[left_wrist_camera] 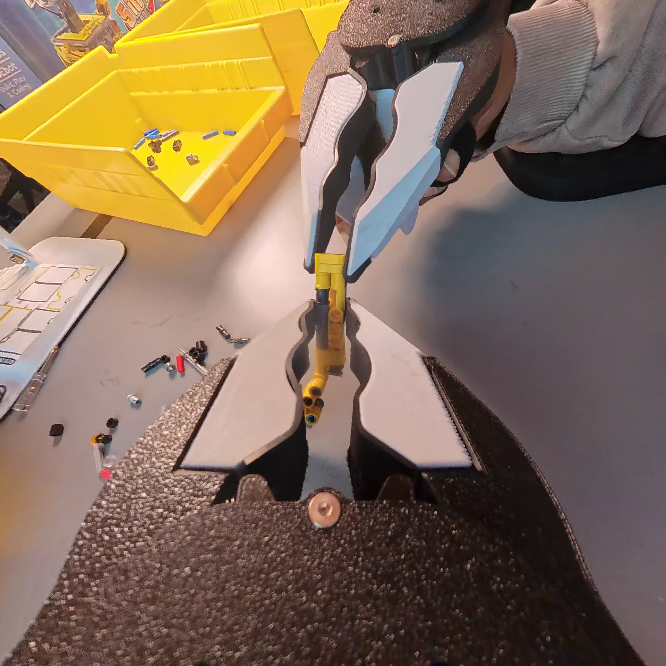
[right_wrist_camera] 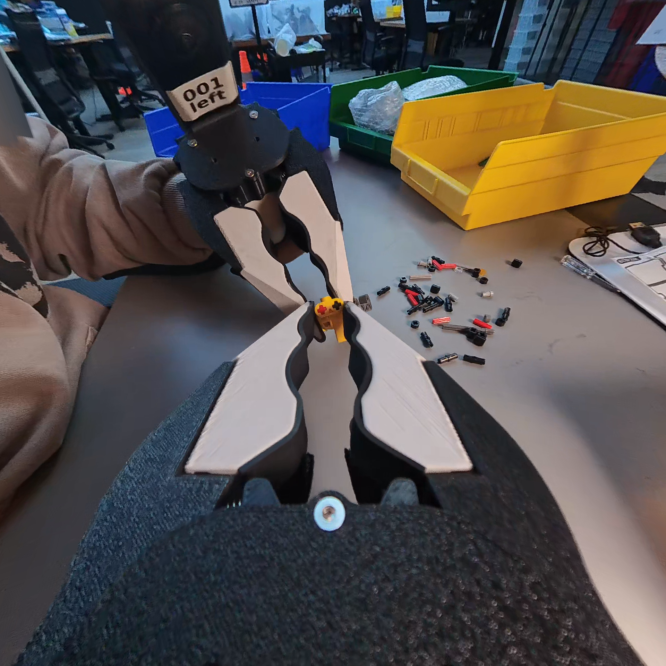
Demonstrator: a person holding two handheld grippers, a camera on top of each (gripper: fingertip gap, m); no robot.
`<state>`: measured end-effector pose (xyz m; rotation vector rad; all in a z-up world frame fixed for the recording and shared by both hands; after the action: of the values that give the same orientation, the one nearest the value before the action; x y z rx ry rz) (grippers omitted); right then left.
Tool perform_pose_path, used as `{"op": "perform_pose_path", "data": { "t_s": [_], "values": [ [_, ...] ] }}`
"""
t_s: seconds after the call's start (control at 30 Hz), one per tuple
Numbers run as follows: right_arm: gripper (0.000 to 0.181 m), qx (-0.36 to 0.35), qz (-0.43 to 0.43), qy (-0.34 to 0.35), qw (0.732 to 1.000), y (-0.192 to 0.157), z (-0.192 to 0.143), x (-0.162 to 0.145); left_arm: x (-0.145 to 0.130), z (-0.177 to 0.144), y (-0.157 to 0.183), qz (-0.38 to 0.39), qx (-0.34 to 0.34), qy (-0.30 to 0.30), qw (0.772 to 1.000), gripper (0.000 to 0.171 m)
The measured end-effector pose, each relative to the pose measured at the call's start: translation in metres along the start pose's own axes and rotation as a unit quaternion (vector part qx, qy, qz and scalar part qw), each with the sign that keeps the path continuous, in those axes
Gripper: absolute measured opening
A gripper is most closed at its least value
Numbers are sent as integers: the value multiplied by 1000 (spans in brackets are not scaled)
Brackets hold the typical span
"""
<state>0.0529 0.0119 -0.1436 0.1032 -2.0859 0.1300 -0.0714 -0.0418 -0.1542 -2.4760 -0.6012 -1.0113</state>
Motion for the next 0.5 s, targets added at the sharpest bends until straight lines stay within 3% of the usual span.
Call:
{"op": "perform_pose_path", "data": {
  "t_s": [0.1,0.2,0.37,0.5],
  "values": [
    [13,28,-30,0,999,-4,-5,-2,1,-3,4,-26,-76,26,996,17],
    [13,75,-55,0,996,-11,-8,-5,2,-12,9,-54,-188,65,979,28],
    [13,134,-100,15,986,-32,-8,-1,1,-15,20,-56,-286,70,954,23],
    [13,147,-125,15,981,-41,-10,1,2,-15,26,-55,-322,69,942,19]
  ]
}}
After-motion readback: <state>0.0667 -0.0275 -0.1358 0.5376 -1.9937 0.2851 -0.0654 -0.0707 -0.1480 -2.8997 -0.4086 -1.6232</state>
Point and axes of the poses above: each gripper's, where its closed fingertips meet, z out along the fingers, x out of its top, y = z × x across the jaws, the point moved 8 cm from there along -z, back along the fingers, and after that the axes turned 14 degrees about -y, right-handed, at the moved point
